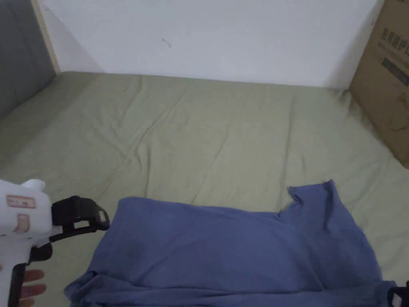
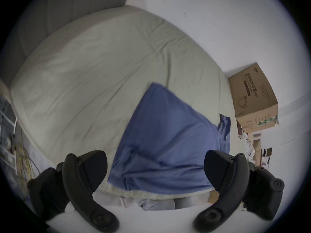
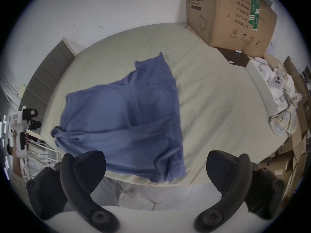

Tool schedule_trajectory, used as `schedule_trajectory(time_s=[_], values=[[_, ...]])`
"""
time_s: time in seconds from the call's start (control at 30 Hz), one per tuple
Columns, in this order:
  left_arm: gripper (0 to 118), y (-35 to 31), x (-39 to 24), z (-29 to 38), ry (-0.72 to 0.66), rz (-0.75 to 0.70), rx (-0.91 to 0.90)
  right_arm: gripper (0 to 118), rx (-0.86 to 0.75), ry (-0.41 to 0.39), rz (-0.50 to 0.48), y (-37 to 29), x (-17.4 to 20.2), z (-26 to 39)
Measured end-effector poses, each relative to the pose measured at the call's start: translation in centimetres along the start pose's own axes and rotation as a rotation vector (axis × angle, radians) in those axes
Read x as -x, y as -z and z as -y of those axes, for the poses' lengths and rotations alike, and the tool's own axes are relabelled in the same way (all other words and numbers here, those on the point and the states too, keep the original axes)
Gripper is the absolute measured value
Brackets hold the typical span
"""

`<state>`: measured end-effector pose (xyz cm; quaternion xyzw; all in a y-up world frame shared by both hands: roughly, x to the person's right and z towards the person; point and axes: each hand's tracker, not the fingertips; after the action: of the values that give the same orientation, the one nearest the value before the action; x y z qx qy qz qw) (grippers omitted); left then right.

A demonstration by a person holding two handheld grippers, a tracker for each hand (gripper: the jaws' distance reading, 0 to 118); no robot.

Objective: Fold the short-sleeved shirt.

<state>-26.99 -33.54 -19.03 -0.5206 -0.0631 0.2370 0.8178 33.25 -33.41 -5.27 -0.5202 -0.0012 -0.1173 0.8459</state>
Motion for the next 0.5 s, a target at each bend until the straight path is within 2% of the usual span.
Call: schedule_trajectory(time_s=[0.03,0.07,0.1,0.13,0.17,0.2,0.23,0.3,0.37,0.47,0.5], values=[[115,1.0,-1.1,-1.3,0.044,-0.031,0.021,118,0.026,0.008,-0.014,0.6,0.2,-1.1],[104,2.1,-2.0,-2.5,0.097,-0.048,0.071,117,0.075,0.002,-0.034,1.4,0.4,-2.3],[58,2.9,-2.9,-3.1,0.124,-0.081,0.076,114,0.082,0.006,-0.03,2.1,0.6,-3.0],[5,4.5,-3.8,-4.2,0.144,-0.12,0.075,105,0.058,0.0,-0.025,3.2,0.7,-3.5],[0,6.2,-4.6,-5.2,0.156,-0.202,0.097,77,0.036,-0.028,-0.02,4.0,1.0,-4.2],[0,7.6,-5.0,-6.1,0.158,-0.208,0.107,9,0.039,-0.041,-0.018,4.8,1.3,-4.9],[0,9.1,-5.2,-7.0,0.168,-0.206,0.15,0,0.034,-0.052,-0.002,5.9,1.6,-5.5],[0,11.8,-5.5,-9.0,0.126,-0.208,0.189,0,0.028,-0.046,0.035,7.6,2.0,-6.8],[0,14.2,-5.3,-11.8,0.076,-0.217,0.219,0,0.051,-0.063,0.03,9.2,2.1,-8.1],[0,17.9,-4.8,-14.4,0.085,-0.291,0.264,0,0.048,-0.07,0.03,10.8,1.3,-8.7],[10,18.5,-5.1,-14.5,0.11,-0.311,0.271,0,0.047,-0.065,0.03,11.2,1.1,-9.0]])
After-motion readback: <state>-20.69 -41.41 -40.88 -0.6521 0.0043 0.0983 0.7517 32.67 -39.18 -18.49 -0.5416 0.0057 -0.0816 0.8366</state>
